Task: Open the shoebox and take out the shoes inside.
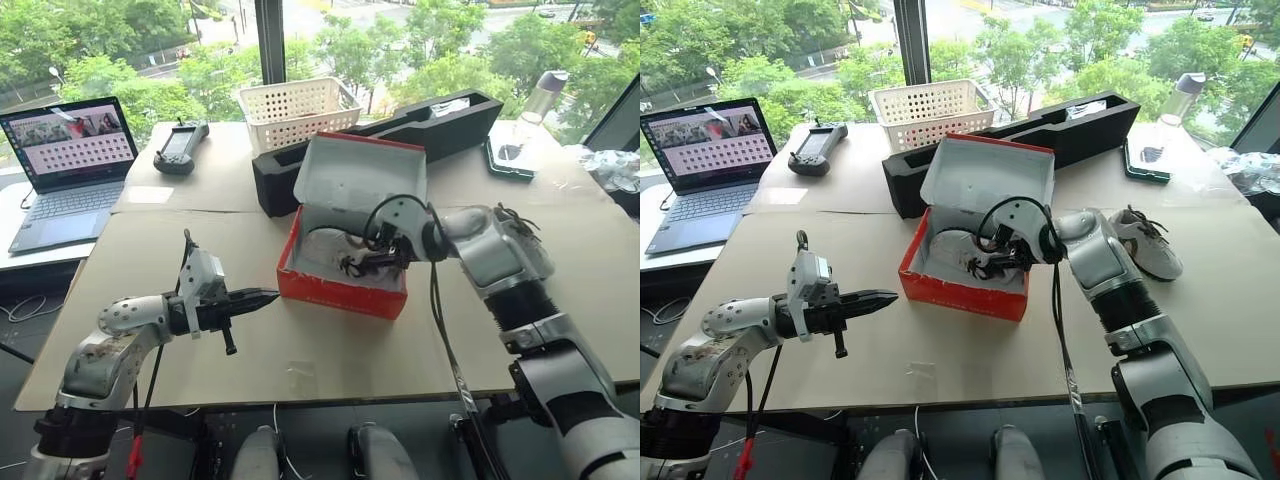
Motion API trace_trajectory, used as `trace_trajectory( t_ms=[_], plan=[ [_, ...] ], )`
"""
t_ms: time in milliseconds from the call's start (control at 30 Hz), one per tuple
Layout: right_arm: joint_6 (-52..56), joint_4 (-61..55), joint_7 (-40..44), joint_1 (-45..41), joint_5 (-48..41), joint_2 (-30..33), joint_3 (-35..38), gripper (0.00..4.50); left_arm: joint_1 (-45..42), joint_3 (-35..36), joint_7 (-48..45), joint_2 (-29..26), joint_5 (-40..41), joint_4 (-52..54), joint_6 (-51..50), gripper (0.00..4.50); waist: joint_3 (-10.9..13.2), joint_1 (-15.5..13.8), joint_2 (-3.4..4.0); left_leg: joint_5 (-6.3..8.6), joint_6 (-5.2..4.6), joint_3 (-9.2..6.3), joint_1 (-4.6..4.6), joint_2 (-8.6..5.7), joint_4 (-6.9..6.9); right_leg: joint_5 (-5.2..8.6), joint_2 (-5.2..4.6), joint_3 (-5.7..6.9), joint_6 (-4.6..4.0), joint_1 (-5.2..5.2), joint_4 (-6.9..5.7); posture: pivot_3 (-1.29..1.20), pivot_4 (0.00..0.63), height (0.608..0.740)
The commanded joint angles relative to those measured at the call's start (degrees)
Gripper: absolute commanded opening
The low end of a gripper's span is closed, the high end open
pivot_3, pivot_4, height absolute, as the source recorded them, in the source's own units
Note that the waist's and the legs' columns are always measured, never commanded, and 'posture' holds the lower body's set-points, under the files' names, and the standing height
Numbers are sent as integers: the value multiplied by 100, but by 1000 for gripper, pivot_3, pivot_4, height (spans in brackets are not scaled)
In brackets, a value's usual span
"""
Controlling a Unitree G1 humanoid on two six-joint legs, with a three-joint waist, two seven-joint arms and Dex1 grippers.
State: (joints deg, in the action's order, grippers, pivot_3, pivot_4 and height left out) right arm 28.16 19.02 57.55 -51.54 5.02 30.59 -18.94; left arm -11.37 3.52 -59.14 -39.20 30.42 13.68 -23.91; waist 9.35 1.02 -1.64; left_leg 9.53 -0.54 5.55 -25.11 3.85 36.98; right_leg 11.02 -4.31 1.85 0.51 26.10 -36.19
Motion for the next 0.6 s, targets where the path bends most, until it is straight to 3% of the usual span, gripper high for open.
trace_trajectory(
  t_ms=[33, 133, 600],
  plan=[
    [154, -45, 103, 160, 10, -87, -129, 1529, -91, 117, -14, -71, 39, 134, 63, 0, 0, -3, 0, 0, 0, 0, 0, 0, 0, 0, 0, 0, 0, 0, -1, 0, 150, 733],
    [169, -51, 50, 165, 44, -122, -104, 738, -94, 112, -14, -78, 34, 129, 65, 0, 0, -2, 0, 0, 0, 0, 0, 0, -1, 0, 0, 0, -1, 1, 1, 0, 150, 733],
    [979, -1491, 338, -172, -422, 258, 466, 738, -94, 90, -22, -97, 12, 123, 64, 0, 2, -15, 1, 0, 0, 0, -9, -1, -2, 0, -1, 0, -2, 10, 2, 0, 150, 733]
  ],
)
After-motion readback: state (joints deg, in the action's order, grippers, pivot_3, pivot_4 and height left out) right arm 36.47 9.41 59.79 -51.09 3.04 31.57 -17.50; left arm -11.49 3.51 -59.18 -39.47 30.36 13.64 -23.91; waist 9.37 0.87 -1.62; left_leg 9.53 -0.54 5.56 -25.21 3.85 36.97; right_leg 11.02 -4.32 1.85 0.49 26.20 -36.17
